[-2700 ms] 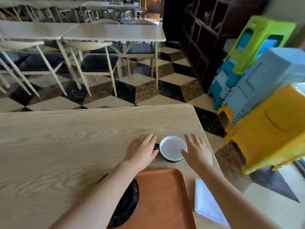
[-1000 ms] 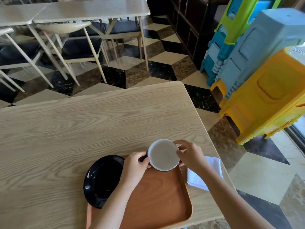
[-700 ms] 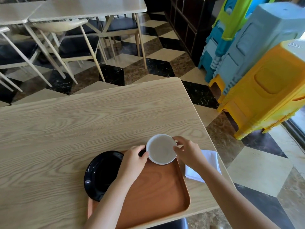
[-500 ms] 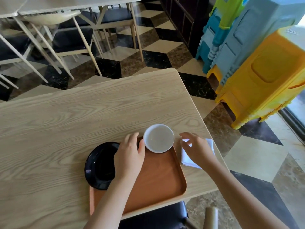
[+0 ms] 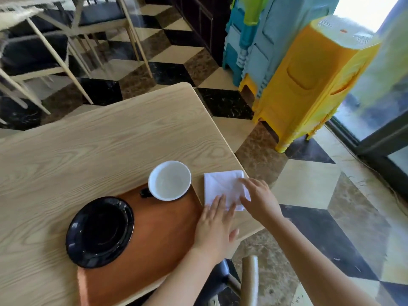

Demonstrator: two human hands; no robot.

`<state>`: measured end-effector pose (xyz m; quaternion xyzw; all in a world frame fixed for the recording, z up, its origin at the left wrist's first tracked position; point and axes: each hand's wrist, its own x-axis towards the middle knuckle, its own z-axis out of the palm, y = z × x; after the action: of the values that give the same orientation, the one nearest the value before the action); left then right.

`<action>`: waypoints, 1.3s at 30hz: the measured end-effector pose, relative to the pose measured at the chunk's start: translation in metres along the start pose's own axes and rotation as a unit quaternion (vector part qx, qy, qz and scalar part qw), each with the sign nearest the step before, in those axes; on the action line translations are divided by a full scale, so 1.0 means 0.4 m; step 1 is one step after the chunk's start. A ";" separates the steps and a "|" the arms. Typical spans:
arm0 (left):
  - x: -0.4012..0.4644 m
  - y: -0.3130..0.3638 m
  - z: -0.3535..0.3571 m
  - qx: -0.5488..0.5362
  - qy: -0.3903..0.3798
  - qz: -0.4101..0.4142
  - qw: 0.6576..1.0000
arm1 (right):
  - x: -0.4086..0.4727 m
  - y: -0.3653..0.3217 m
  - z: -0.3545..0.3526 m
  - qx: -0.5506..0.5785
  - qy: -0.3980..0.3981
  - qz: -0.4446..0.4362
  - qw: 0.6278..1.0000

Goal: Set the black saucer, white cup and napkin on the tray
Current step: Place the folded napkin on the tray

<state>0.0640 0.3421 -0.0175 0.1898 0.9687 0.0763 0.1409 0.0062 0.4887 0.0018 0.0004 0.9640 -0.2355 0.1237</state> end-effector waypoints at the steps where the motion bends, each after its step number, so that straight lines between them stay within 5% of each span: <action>1: 0.003 0.002 0.001 0.008 -0.008 -0.002 1.000 | 0.003 -0.001 0.002 0.002 0.004 0.005 1.000; 6: 0.002 0.004 0.009 0.004 -0.014 0.001 1.000 | 0.019 -0.023 0.017 0.167 0.066 0.096 0.979; 11: -0.004 -0.001 0.011 -0.013 0.012 0.021 1.000 | 0.039 -0.027 0.003 0.246 0.043 0.167 0.954; 15: -0.005 -0.016 -0.023 -0.194 0.071 -0.010 0.978 | 0.025 -0.021 -0.024 0.296 0.030 0.150 0.943; 22: -0.016 -0.049 -0.086 -0.524 0.189 -0.209 0.804 | -0.027 -0.031 -0.103 0.370 0.001 0.084 0.925; 25: -0.039 -0.064 -0.091 -0.624 0.147 -0.221 0.735 | -0.056 -0.047 -0.132 0.442 -0.042 0.082 0.892; 28: -0.065 -0.063 -0.106 -0.757 0.066 -0.241 0.604 | -0.078 -0.052 -0.133 0.501 -0.093 0.090 0.856; 30: -0.091 -0.068 -0.112 -0.790 0.047 -0.249 0.558 | -0.087 -0.057 -0.118 0.524 -0.113 0.110 0.837; 33: -0.141 -0.093 -0.104 -0.781 0.056 -0.253 0.568 | -0.096 -0.074 -0.075 0.497 -0.107 0.138 0.850; 39: -0.231 -0.154 -0.052 -0.663 0.165 -0.296 0.668 | -0.099 -0.147 0.030 0.312 -0.105 0.074 0.941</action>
<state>0.1185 0.2477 0.0125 -0.2660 0.6758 0.6823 0.0831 0.0440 0.4334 0.0277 0.0861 0.8209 -0.5134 0.2350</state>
